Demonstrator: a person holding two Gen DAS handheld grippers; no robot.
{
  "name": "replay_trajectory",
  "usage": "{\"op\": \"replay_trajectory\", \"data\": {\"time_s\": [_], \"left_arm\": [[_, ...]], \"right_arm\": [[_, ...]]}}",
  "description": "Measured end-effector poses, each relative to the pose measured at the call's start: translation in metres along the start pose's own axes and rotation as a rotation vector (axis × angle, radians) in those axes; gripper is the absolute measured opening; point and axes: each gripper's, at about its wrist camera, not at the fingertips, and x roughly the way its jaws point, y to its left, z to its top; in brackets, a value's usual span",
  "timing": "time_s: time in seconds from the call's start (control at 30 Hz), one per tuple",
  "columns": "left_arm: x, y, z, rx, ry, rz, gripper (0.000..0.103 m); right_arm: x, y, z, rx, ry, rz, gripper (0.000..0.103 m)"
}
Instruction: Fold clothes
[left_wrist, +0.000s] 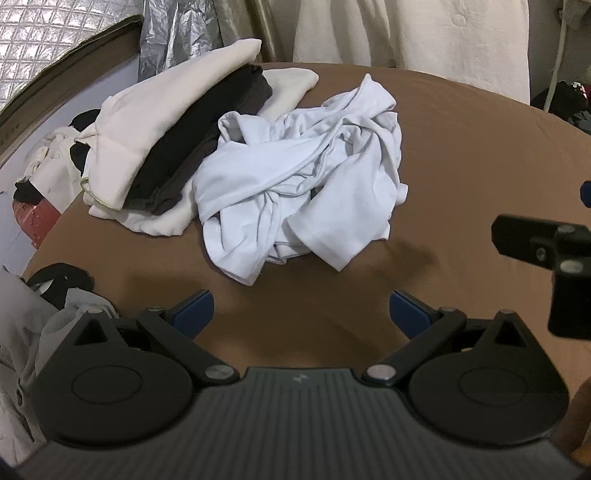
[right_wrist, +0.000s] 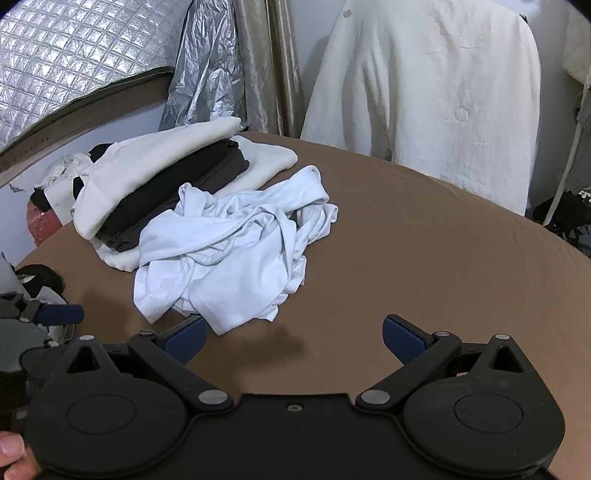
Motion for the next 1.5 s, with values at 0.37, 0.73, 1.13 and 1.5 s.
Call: {"op": "replay_trajectory", "data": {"time_s": [0.37,0.73,1.13,1.5], "left_arm": [[0.001,0.005,0.003,0.017,0.084,-0.012,0.103],[-0.001,0.011,0.003,0.013,0.09,-0.012,0.103],[0.002,0.014,0.001,-0.03,0.102,0.028,0.103],[0.007,0.014,0.003,-0.047,0.118,0.059,0.103]], "right_arm": [[0.008,0.027,-0.011,0.018,-0.003,0.019,0.103],[0.012,0.029,-0.011,0.03,0.006,0.042,0.103],[0.015,0.028,-0.012,0.034,0.013,0.048,0.103],[0.015,0.023,-0.012,0.059,0.004,0.057,0.103]]}}
